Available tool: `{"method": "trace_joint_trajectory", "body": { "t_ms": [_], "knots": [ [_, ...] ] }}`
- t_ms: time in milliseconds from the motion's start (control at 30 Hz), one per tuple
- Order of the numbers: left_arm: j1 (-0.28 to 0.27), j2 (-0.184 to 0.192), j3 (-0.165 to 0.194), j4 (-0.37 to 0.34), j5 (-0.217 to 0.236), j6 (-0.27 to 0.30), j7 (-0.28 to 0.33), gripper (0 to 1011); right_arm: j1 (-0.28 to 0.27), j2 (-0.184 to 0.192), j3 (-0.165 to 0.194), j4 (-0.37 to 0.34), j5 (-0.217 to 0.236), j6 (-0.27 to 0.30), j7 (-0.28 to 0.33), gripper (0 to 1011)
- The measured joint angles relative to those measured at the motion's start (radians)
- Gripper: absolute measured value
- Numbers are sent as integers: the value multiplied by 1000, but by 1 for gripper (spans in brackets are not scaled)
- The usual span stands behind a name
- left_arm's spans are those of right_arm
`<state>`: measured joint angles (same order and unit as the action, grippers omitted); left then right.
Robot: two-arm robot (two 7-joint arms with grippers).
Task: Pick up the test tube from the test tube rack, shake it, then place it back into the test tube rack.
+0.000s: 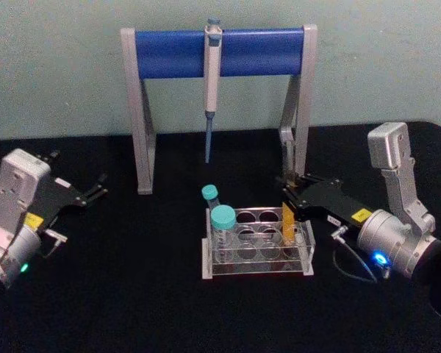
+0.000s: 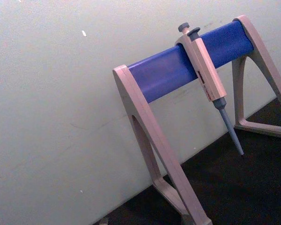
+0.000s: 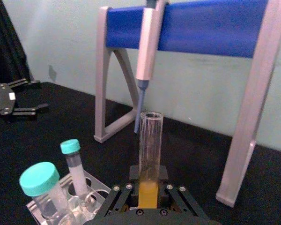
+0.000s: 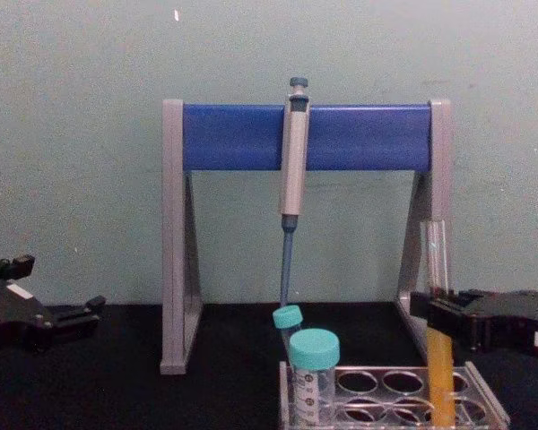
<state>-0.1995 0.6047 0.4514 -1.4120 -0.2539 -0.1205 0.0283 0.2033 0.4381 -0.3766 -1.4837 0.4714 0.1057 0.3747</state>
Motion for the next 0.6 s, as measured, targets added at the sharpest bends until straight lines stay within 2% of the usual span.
{"method": "trace_joint_trajectory", "body": {
  "t_ms": [300,600],
  "knots": [
    [0,0,0,0,0,0,0,1001,-20,-10,2,-13,-43,-70,13,229],
    [0,0,0,0,0,0,0,1001,-52,-25,27,-24,-65,-123,11,229]
  ]
}}
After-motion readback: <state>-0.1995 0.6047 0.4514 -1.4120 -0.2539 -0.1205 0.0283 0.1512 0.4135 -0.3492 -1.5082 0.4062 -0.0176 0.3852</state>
